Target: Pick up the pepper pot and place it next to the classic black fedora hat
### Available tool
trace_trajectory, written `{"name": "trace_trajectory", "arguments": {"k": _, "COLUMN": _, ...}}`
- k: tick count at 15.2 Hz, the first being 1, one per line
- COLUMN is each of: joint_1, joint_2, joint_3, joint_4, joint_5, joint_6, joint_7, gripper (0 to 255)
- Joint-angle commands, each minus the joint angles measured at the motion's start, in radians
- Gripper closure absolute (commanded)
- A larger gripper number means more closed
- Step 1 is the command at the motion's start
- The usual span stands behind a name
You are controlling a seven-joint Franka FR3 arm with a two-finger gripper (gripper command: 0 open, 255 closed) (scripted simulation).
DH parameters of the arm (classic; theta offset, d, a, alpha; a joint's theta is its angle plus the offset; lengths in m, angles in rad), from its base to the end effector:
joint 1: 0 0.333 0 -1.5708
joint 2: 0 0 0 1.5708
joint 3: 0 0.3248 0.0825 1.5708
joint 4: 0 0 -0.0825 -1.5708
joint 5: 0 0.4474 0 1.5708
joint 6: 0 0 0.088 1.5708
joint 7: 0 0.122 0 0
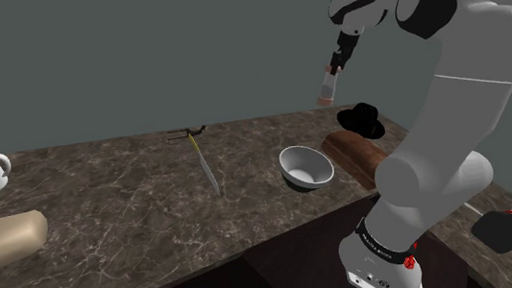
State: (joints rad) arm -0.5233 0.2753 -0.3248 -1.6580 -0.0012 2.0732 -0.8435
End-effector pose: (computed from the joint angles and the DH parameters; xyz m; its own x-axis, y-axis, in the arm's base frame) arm 0.4880 -0.5267 0.4425 0.9992 0.0171 0.0357 0.0107 -0.9850 0.1723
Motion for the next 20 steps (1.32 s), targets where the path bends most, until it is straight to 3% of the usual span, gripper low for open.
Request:
{"name": "trace_trajectory", "arguments": {"k": 1, "joint_1": 0.0, "joint_2": 0.002, "joint_3": 0.001, "joint_4": -0.022, "joint_5": 0.001, "joint_6": 0.024, "joint_7": 0.001, "gripper": 255}}
{"name": "trace_trajectory", "arguments": {"k": 20, "joint_1": -0.009, "joint_2": 0.092, "joint_3": 0.013, "joint_4": -0.16, "joint_5": 0.029, "joint_6": 0.249, "joint_7": -0.003, "gripper": 255}}
